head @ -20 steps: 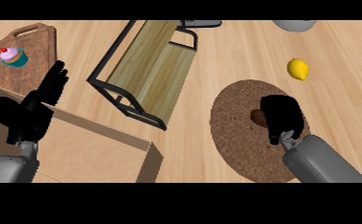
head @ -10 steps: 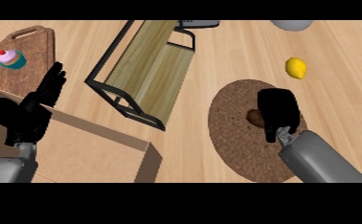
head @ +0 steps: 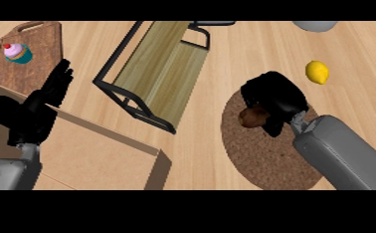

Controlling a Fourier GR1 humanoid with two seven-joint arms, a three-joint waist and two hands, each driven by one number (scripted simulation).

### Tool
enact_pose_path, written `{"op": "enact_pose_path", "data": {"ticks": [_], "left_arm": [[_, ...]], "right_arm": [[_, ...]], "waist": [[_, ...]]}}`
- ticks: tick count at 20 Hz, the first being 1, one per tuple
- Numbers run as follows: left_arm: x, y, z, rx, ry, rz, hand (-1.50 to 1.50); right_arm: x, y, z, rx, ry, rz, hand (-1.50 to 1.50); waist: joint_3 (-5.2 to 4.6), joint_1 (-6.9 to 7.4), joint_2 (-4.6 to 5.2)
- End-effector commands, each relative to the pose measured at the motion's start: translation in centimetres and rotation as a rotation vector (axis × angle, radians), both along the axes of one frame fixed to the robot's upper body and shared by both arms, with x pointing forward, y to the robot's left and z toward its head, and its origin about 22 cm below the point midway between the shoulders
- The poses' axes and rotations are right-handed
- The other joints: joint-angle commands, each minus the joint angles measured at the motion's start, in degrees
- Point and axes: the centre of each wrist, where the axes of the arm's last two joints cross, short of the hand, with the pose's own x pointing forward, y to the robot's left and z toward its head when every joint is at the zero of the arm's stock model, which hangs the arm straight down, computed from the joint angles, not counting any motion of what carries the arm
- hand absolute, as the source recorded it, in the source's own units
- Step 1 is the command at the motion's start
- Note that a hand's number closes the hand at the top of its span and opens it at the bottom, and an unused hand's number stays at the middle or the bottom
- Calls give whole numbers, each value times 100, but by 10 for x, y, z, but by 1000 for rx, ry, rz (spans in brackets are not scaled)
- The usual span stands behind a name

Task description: Pick the sweet potato from the placemat and place it in the tiered shelf

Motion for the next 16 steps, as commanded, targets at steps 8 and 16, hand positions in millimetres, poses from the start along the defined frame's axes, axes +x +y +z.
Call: {"op": "enact_pose_path", "data": {"ticks": [8, 16], "left_arm": [[-24, -28, -49, 18, 176, -138, 0], [-22, -35, -58, 27, 179, -170, 0]], "right_arm": [[58, -61, 123, 471, -127, 307, 150], [88, -46, 184, 647, -120, 316, 150]], "waist": [[-127, -69, 31], [-146, -6, 24]]}}
